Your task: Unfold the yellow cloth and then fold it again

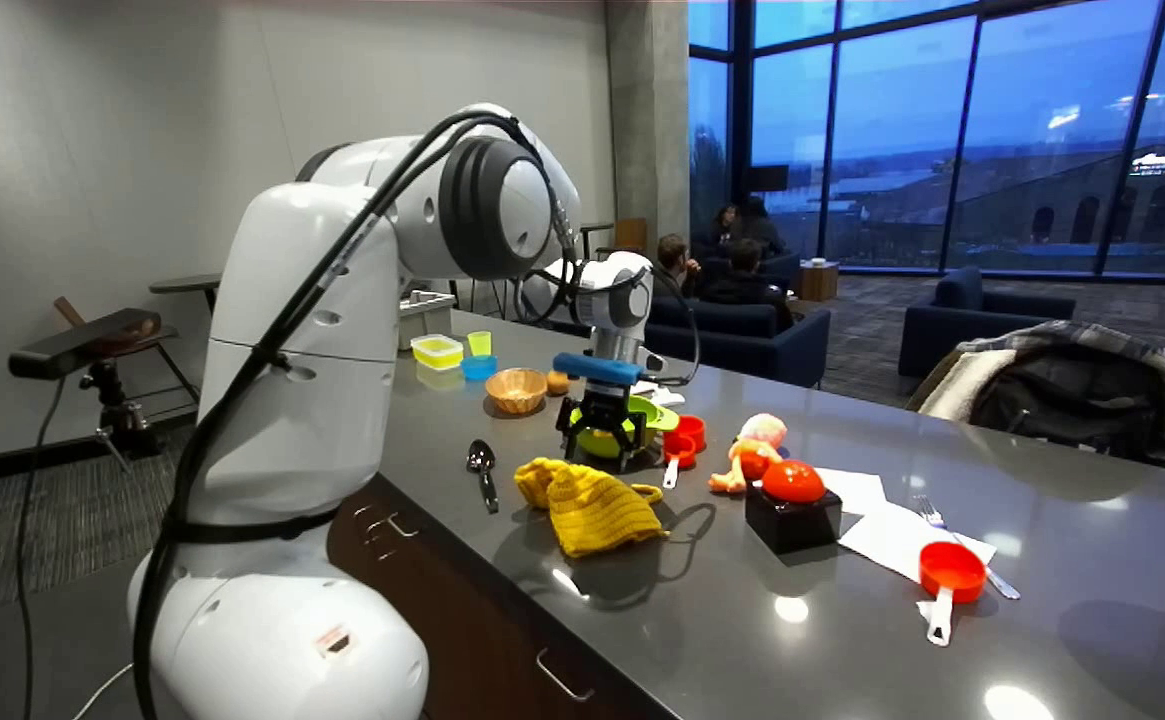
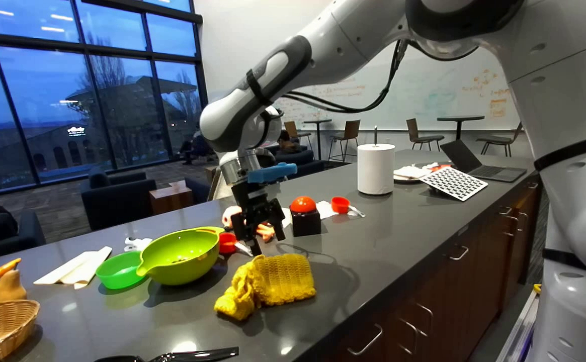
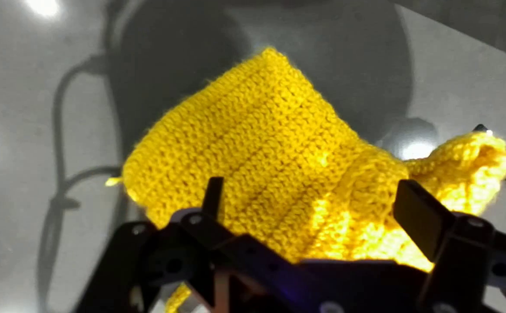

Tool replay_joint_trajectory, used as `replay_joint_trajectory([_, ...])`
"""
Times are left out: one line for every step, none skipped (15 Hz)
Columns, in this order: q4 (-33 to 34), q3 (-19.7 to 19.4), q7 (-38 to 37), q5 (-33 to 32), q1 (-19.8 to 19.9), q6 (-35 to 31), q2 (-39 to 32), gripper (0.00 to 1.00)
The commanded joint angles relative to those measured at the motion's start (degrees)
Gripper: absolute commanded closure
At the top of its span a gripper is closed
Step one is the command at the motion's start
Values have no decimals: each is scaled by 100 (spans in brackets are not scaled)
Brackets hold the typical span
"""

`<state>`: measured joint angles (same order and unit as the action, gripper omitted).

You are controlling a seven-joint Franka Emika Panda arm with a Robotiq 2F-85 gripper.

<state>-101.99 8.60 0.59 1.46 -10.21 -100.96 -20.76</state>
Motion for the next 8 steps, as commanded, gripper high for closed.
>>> replay_joint_trajectory([-466, -122, -300, 281, 175, -232, 344, 0])
replay_joint_trajectory([-552, -156, -371, 323, 215, -306, 367, 0])
replay_joint_trajectory([-650, -182, -408, 380, 258, -397, 393, 0])
replay_joint_trajectory([-739, -203, -444, 432, 289, -479, 413, 0])
replay_joint_trajectory([-836, -221, -466, 471, 312, -592, 431, 0])
replay_joint_trajectory([-916, -234, -492, 501, 328, -673, 448, 0])
replay_joint_trajectory([-991, -248, -511, 517, 341, -766, 452, 0])
replay_joint_trajectory([-1064, -263, -527, 525, 355, -848, 456, 0])
